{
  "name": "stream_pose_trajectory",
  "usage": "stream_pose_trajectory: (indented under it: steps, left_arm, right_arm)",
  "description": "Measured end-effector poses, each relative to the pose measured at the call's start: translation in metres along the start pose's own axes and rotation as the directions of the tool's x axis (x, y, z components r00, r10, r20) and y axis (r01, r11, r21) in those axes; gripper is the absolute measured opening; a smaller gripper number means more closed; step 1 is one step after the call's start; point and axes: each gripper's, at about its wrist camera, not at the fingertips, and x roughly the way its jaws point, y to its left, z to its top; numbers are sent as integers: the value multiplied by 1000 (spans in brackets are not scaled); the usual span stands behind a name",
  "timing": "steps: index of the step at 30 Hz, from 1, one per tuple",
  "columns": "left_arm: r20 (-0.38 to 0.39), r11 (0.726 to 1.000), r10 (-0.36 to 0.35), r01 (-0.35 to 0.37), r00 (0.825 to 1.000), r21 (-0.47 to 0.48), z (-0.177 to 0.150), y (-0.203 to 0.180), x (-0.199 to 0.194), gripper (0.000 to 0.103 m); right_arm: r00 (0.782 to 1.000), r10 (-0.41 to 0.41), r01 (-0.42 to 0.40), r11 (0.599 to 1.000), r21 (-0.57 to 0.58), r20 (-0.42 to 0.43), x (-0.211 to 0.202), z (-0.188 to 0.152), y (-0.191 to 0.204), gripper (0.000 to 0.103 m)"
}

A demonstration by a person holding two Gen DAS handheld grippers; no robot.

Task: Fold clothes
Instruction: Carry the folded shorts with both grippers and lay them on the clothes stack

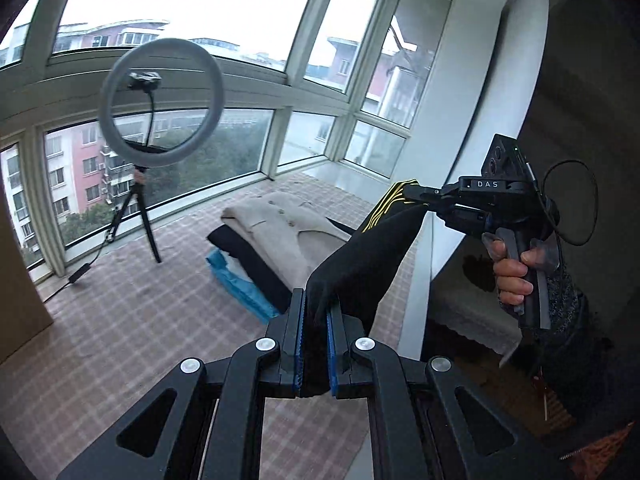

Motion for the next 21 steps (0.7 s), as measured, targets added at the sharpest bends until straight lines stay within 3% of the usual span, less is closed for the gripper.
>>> stream_pose_trajectory:
  steps: [5,8,12,15,21]
  left_arm:
    - [-11,999,-47,47,999,26,43,-21,51,8]
    - [-15,999,-15,16,1000,30,76,-14,92,8]
    - [-34,998,56,-56,998,12,113,12,152,8]
    - [-57,995,92,-94,994,-43,129,46,193,8]
    - [-129,971,129,-152,983,-184,126,118,246,8]
  right_arm:
    - [997,-75,76,997,-25,35,-23,41,-40,6]
    - [995,-96,98,994,-52,26,-15,78,-63,6]
    - [994,-112,109,989,-101,-19,31,136,-87,6]
    - [988,-132,120,983,-136,-79,87,172,-104,6]
    - [966,-132,104,985,-136,-220,195,206,-136,6]
